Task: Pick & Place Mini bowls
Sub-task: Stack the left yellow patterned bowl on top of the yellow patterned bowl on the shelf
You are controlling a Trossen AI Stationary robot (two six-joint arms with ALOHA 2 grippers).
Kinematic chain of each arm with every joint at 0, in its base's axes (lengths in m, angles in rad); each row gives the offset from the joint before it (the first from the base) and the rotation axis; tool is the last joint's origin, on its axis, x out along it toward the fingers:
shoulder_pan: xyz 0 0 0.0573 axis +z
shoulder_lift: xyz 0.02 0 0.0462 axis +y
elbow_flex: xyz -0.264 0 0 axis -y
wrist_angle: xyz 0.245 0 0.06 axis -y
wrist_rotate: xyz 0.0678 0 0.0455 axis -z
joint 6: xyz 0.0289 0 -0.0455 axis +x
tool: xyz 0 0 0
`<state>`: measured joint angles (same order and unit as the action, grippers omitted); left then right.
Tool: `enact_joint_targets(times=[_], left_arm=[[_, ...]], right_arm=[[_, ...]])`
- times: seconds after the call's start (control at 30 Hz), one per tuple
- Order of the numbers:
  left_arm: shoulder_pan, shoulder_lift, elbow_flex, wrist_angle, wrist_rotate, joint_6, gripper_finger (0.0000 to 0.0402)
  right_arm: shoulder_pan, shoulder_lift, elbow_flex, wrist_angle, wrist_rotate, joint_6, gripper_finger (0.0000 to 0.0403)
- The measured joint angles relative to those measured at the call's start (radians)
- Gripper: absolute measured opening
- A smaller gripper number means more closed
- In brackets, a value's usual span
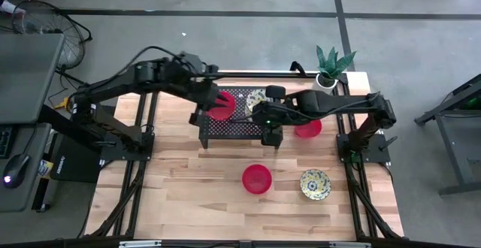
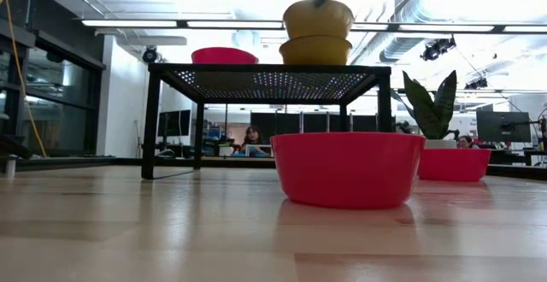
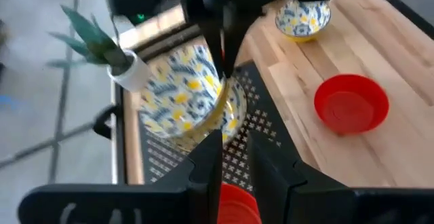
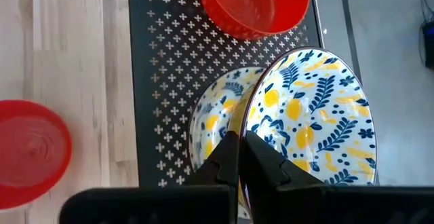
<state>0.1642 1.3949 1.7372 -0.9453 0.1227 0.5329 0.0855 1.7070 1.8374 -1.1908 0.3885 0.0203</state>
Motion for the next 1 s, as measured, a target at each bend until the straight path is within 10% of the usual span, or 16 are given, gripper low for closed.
enact_joint_targets(times=[1.0], left_arm=[[-0.001, -0.112, 0.003, -0.117, 0.021, 0.039, 0.0065]], right_arm=[[-0.009, 0.088, 0.000, 0.008, -0.008, 0.007, 0.0000]])
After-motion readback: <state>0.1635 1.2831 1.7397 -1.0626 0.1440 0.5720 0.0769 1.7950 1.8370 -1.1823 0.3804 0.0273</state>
